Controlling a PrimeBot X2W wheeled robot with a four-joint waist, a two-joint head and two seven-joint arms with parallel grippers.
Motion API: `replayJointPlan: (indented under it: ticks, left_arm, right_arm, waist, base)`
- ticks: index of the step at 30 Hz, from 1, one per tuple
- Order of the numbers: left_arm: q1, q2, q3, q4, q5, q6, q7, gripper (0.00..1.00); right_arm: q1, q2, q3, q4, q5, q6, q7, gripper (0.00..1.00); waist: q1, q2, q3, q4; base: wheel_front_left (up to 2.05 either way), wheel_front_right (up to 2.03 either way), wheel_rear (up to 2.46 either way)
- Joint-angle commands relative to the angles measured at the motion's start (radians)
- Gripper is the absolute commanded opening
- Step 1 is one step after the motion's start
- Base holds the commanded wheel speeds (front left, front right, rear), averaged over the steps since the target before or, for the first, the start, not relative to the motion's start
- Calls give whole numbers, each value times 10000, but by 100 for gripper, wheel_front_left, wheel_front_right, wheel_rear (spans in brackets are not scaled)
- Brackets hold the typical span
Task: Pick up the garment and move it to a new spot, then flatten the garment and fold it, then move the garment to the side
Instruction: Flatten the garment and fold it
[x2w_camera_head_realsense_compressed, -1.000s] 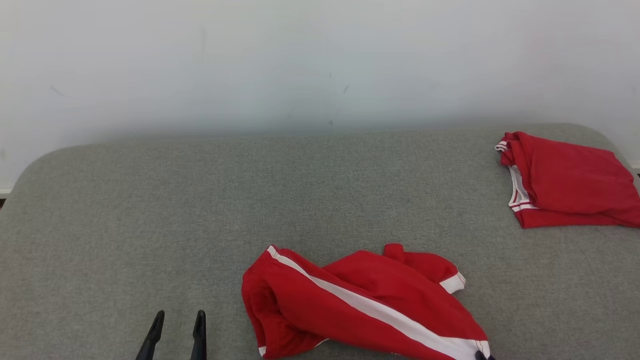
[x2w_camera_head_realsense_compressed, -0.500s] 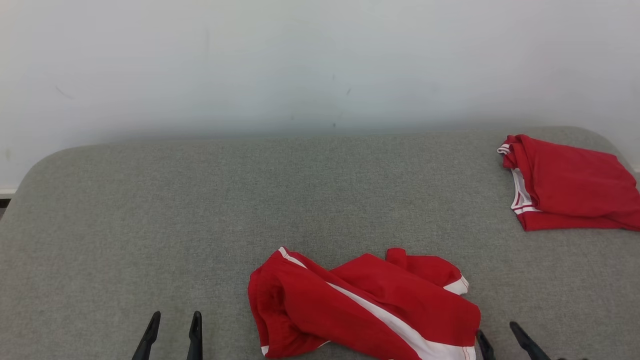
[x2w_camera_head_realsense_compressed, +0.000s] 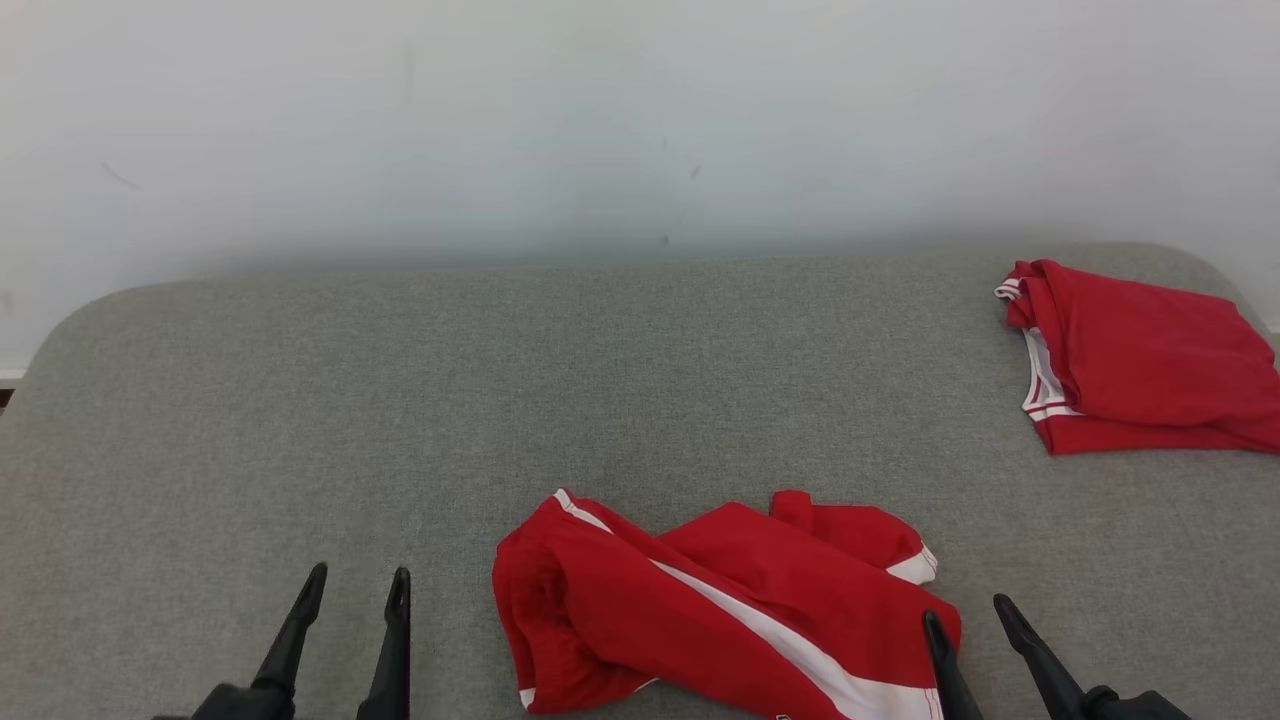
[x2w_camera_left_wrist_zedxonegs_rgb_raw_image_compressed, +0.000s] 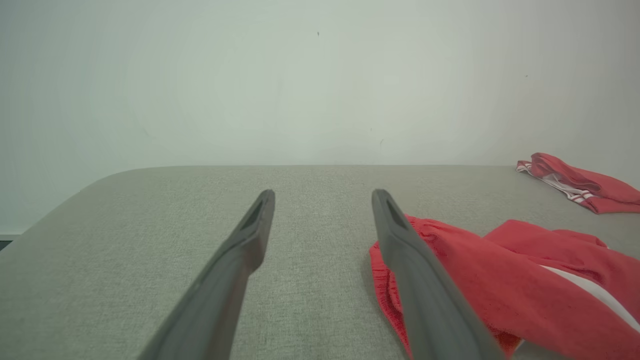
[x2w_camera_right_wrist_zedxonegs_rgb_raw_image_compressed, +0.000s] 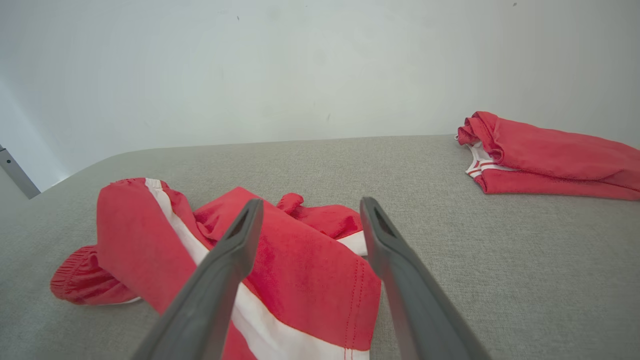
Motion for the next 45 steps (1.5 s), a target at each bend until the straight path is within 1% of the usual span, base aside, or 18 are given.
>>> replayJointPlan:
  ticks: [1,7,10,13,17,21,26,30,32,41,42,43,44,45]
  left_arm:
    - [-360,128,-158,81,-3,9,-29,100]
    - [-2094,838,-1227,820,-372,9,-6,100]
    - [-3236,1216,-1970,1297,-974,10,306,100]
    - [-4233,1751,-2698,1631,-1734,12,896,100]
    - [-5241,2517,-3656,1865,-3022,13,1904,100]
    - [-5855,3327,-4558,1892,-4528,13,3142,100]
    - [-6324,4221,-5611,1761,-5920,13,4385,100]
    - [-6556,4600,-6295,1832,-6812,13,5076,100]
    - [-6717,4769,-6619,1930,-6985,13,5332,100]
    - [-7208,4935,-7684,2546,-8265,12,6685,100]
    - [-7274,4948,-7779,2562,-8285,12,6771,70]
    - [-7274,4948,-7779,2562,-8285,12,6771,70]
    - [-7329,4977,-7861,2561,-8362,12,6809,32]
    - [-7327,4981,-7887,2559,-8465,13,6779,0]
  right_arm:
    - [-126,34,37,37,-68,-27,-35,100]
    - [-531,-29,209,163,-12,-27,-36,100]
    - [-754,-71,248,229,3,-27,-36,100]
    - [-1025,-91,239,305,8,-27,-36,100]
    - [-1346,-7,171,396,14,-27,-24,100]
    - [-1604,79,161,488,53,-27,-21,100]
    - [-1801,182,171,612,41,-27,-20,100]
    - [-1982,243,240,683,38,-27,-20,100]
    - [-2075,252,303,724,45,-27,-20,100]
    - [-2307,228,332,787,89,-27,-20,100]
    - [-2304,244,315,775,89,-27,-19,100]
    - [-2304,244,315,775,89,-27,-19,100]
    - [-2301,258,297,752,88,-27,-19,100]
    - [-2285,268,294,739,84,-27,-19,100]
  waist:
    - [0,0,49,-32]
    - [0,0,409,-265]
    - [0,0,673,-425]
    - [0,0,953,-655]
    - [0,0,1253,-974]
    - [0,0,1451,-1263]
    - [0,0,1583,-1533]
    - [0,0,1683,-1698]
    - [0,0,1751,-1795]
    - [0,0,1914,-2115]
    - [0,0,1919,-2138]
    - [0,0,1919,-2138]
    - [0,0,1923,-2160]
    - [0,0,1919,-2178]
  base:
    - [0,0,0]
    - [0,0,0]
    - [0,0,0]
    - [0,0,0]
    - [0,0,0]
    - [0,0,0]
    - [0,0,0]
    - [0,0,0]
    - [0,0,0]
    - [0,0,0]
    - [0,0,0]
    - [0,0,0]
    - [0,0,0]
    - [0,0,0]
